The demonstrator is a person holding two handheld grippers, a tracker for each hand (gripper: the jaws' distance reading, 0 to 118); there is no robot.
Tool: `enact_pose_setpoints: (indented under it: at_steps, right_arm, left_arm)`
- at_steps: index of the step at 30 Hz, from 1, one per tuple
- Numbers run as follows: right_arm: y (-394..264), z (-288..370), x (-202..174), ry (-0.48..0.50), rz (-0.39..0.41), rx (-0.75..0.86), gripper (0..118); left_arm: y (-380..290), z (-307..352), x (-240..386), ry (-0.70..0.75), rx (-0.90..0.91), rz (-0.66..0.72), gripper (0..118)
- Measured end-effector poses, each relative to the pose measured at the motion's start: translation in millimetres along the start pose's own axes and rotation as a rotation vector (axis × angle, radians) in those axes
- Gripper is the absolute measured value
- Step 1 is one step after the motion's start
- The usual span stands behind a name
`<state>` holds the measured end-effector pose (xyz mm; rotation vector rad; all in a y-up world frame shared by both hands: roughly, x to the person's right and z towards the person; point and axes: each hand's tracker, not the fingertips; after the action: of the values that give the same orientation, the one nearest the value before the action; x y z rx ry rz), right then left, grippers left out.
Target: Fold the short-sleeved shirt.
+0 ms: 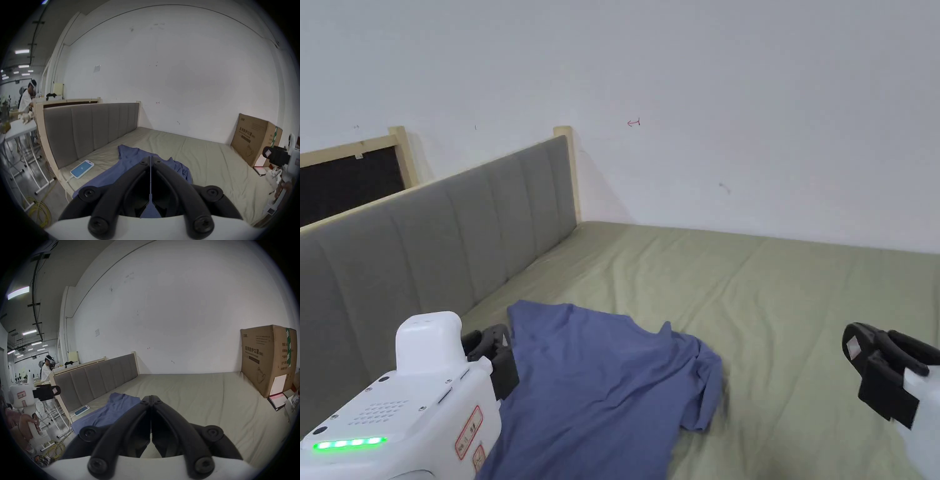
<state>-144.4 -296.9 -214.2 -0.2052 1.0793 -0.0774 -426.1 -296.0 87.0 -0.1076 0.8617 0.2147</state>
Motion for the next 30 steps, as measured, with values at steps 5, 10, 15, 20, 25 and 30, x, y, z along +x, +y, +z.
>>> enact_pose_setpoints:
  at_steps: [5,10,15,20,25,30]
  right_arm:
    - [5.3,2.0,15.0,-0.058,0.036,-0.038,0]
    - [-8.2,9.1,48.8,-0.107,0.009,-0.180,0]
    - [-19.1,4.8,83.8,-0.177,0.026,-0.284,0]
    - [-28.9,-11.9,98.9,-0.209,0.032,-0.324,0]
    - [-46.9,-23.0,100.2,-0.160,0.007,-0.402,0]
    - [-58.2,-30.1,91.5,-0.125,0.026,-0.446,0]
  left_arm:
    - [20.0,-83.3,-4.5,-0.090,-0.216,0.042,1]
    - [-13.3,-256.0,-13.1,-0.155,-0.796,-0.012,1]
    - [-54.0,-333.2,-5.2,-0.090,-0.898,-0.004,108]
    - [-132.7,-422.5,-8.1,-0.074,-0.943,-0.058,112]
    - [-184.1,-410.1,37.9,-0.053,-0.981,-0.194,118]
    - [-210.3,-431.4,19.9,-0.001,-0.902,-0.142,118]
